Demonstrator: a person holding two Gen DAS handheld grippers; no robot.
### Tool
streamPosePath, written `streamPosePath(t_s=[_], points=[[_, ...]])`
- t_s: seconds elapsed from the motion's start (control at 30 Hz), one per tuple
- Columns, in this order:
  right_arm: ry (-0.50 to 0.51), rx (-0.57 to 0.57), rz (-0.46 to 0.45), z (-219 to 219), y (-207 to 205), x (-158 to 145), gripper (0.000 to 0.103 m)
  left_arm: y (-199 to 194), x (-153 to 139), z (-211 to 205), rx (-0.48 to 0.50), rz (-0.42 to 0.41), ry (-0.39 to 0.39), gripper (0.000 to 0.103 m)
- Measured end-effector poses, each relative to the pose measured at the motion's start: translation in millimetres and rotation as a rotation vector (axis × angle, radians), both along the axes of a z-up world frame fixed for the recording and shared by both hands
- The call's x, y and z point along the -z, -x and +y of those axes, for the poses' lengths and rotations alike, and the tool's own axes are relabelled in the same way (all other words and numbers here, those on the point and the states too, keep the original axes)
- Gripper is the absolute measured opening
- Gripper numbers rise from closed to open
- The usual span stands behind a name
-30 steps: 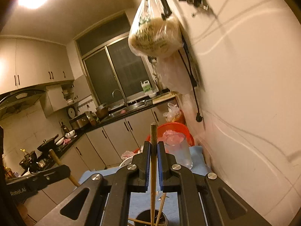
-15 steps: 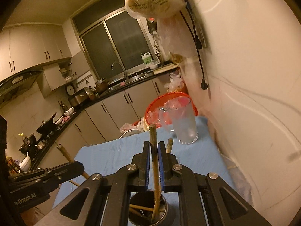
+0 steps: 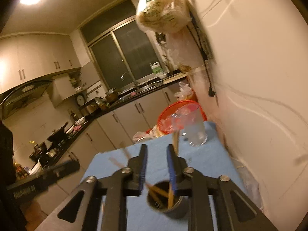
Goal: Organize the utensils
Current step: 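Return the left tool to the chopsticks and grasp another chopstick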
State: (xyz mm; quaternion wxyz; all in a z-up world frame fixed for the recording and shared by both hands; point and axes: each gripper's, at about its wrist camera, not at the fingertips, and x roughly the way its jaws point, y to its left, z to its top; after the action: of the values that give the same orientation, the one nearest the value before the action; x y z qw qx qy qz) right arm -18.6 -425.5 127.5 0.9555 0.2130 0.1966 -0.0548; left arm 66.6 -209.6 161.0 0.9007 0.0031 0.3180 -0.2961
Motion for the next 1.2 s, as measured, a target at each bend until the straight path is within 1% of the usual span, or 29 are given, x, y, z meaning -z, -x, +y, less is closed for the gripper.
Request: streamPosePath(t_s=[0.07, 0.13, 0.23, 0.3, 0.37, 0.43, 0.5, 0.57, 0.63, 0.7, 0.77, 0.8, 0.87, 0.93, 1.07, 1.1, 1.13, 1.2], points=[[0.026, -0.051, 0.041, 26, 5, 15, 0.031, 3, 8, 20, -0.026, 0.009, 0.002, 0.038], [0.027, -0.093, 0.085, 47, 7, 33, 0.031, 4, 21, 43, -0.058, 0.032, -0.008, 0.038], [0.024, -0.161, 0.164, 75, 6, 65, 0.031, 3, 52, 76, -0.122, 0.084, -0.036, 0.038], [0.018, -0.179, 0.199, 85, 4, 86, 0.031, -3, 80, 100, -0.171, 0.151, -0.063, 0.038], [-0.017, -0.191, 0.223, 92, 1, 108, 0.031, -10, 103, 120, -0.211, 0.221, -0.071, 0.038], [0.008, -0.165, 0.25, 97, -2, 126, 0.031, -17, 123, 134, -0.237, 0.283, -0.069, 0.038], [0.01, -0.159, 0.27, 101, -3, 143, 0.031, -27, 140, 144, -0.249, 0.346, -0.06, 0.038], [0.005, -0.144, 0.289, 103, -2, 157, 0.031, -40, 151, 146, -0.262, 0.391, -0.056, 0.038], [0.001, -0.148, 0.295, 102, -3, 164, 0.031, -50, 158, 141, -0.252, 0.424, -0.043, 0.038], [0.023, -0.139, 0.298, 102, -3, 167, 0.031, -61, 166, 136, -0.26, 0.457, -0.04, 0.038], [0.031, -0.142, 0.293, 103, -2, 169, 0.031, -75, 172, 126, -0.28, 0.468, -0.051, 0.038], [0.029, -0.144, 0.289, 103, -2, 169, 0.031, -85, 177, 119, -0.289, 0.472, -0.069, 0.038], [0.037, -0.147, 0.286, 102, 0, 172, 0.031, -96, 186, 116, -0.312, 0.497, -0.087, 0.038], [0.041, -0.144, 0.287, 102, -3, 171, 0.031, -108, 195, 108, -0.293, 0.524, -0.085, 0.038], [0.024, -0.142, 0.291, 97, -4, 173, 0.031, -127, 210, 94, -0.319, 0.545, -0.139, 0.038], [0.026, -0.144, 0.294, 97, -4, 172, 0.031, -130, 214, 92, -0.321, 0.557, -0.149, 0.035], [0.028, -0.147, 0.297, 97, -4, 172, 0.031, -131, 217, 90, -0.328, 0.562, -0.158, 0.023], [0.028, -0.163, 0.303, 99, -3, 168, 0.031, -128, 219, 89, -0.351, 0.536, -0.208, 0.013]])
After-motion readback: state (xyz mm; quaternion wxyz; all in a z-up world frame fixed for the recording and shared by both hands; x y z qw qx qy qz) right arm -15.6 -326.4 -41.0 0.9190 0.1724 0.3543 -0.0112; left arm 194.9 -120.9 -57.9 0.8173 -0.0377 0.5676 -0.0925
